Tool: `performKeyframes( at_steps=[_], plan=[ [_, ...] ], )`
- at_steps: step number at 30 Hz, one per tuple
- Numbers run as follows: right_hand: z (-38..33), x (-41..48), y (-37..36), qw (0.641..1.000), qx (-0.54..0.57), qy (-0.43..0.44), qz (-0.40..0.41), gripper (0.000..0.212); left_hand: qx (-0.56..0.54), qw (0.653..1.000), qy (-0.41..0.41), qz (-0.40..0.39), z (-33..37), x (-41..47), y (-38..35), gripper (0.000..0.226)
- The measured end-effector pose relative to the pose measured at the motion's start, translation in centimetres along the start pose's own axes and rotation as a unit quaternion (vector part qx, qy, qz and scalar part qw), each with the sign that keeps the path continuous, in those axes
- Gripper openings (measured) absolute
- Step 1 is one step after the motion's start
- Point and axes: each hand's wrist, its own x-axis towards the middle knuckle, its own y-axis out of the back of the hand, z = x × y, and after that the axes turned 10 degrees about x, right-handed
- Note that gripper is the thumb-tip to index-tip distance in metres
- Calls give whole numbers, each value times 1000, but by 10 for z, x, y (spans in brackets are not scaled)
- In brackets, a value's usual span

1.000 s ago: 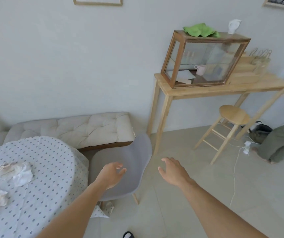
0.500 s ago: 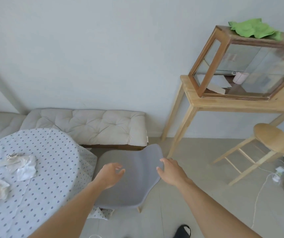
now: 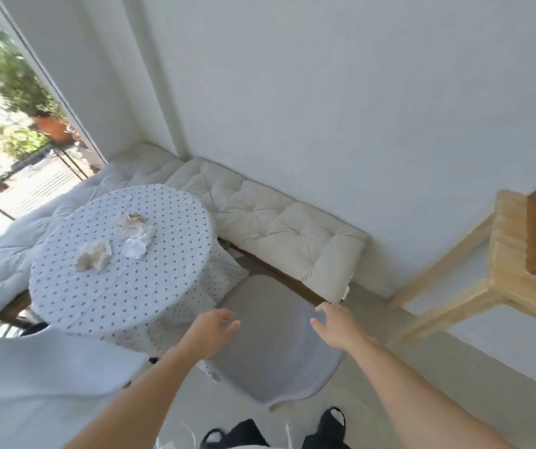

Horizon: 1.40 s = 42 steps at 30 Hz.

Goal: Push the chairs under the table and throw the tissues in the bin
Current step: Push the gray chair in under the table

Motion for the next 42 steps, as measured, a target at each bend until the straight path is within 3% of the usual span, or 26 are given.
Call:
performKeyframes(
  at_steps=[8, 18, 28, 37, 42],
  plan=[
    [31, 29, 21, 987, -89, 79, -107, 51, -82, 990, 113, 31, 45, -42, -48, 43],
    [59, 5, 0, 974, -115, 96, -173, 63, -153, 978, 140, 30, 68, -66, -121, 43],
    [96, 32, 4, 906, -285, 195, -243, 61, -211, 959, 188, 8, 138, -58, -190, 42],
    [126, 74, 12, 874, -301, 277, -262, 48, -223, 939, 261, 33, 213, -26, -244, 50],
    [126, 81, 13, 870, -315, 282, -254, 47, -230, 927, 294, 43, 226, -12, -251, 50]
  ],
)
